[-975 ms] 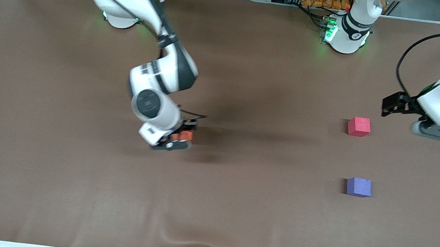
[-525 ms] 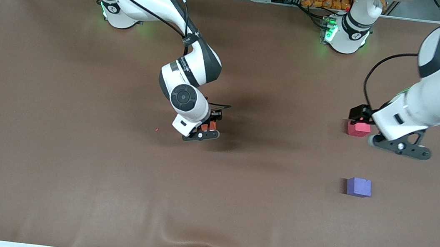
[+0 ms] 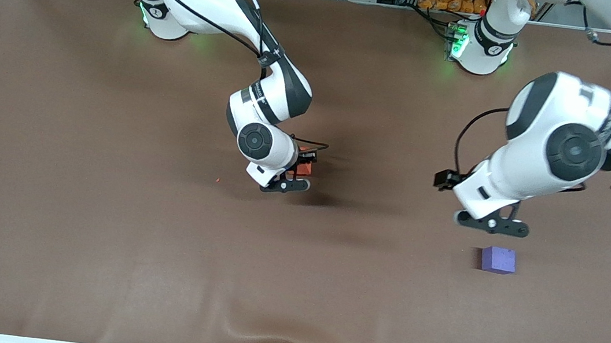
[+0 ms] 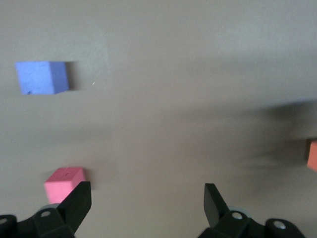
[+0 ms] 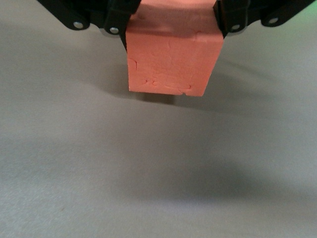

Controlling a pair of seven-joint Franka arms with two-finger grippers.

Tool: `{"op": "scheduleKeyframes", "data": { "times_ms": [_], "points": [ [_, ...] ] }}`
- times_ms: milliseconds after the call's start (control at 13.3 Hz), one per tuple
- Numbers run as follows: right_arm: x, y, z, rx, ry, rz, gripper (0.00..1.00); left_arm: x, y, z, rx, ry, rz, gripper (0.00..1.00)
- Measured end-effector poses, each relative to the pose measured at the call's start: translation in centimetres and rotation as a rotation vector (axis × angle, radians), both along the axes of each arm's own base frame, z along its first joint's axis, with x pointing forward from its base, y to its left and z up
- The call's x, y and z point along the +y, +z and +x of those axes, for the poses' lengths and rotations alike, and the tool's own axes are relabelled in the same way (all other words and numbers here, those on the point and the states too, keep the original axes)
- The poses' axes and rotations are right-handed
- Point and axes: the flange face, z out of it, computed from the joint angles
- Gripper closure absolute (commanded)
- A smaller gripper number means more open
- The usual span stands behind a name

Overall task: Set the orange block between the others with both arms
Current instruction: 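Lift the orange cube with the right gripper while the left gripper approaches, then grasp the orange cube with the left gripper from the right gripper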

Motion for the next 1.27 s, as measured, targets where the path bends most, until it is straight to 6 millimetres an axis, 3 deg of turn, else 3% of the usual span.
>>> {"op": "scheduleKeyframes", "data": {
  "times_ms": [150, 300, 375, 450, 525, 675, 900, 1125, 1275],
  "points": [
    [0.1, -0.3, -0.1, 0.007, -0.009, -0.003, 0.47, -1.5, -2.3, 0.7, -0.005, 0.048, -0.013, 0.00],
    [0.4, -0.5, -0.4, 0.019, -0.033, -0.009, 0.41, -3.0, -4.8, 1.0, 0.018, 0.095, -0.013, 0.00],
    [0.6, -0.5, -0.6, 0.021, -0.040, -0.011, 0.31, -3.9, -6.0, 1.0, 0.032, 0.110, -0.007, 0.00],
    [0.8, -0.6, -0.7, 0.021, -0.046, -0.011, 0.09, -4.6, -7.2, 0.9, 0.047, 0.125, 0.000, 0.00],
    [0.8, -0.6, -0.8, 0.021, -0.049, -0.012, 0.00, -5.1, -8.3, 0.8, 0.061, 0.136, 0.008, 0.00],
    [0.8, -0.6, -0.8, 0.021, -0.050, -0.012, 0.00, -5.1, -9.8, 1.0, 0.081, 0.162, 0.016, 0.00],
    [0.7, -0.2, -0.2, 0.010, -0.056, -0.007, 0.00, -4.2, -10.0, 1.3, 0.100, 0.223, -0.003, 0.00],
    [0.0, 2.3, 2.4, -0.027, -0.082, 0.020, 0.00, -5.0, -10.2, 0.9, 0.126, 0.290, -0.025, 0.00],
    [-2.0, 4.6, 5.0, -0.019, -0.107, 0.027, 0.00, -7.3, -11.0, -0.2, 0.118, 0.335, -0.021, 0.00]
  ]
}}
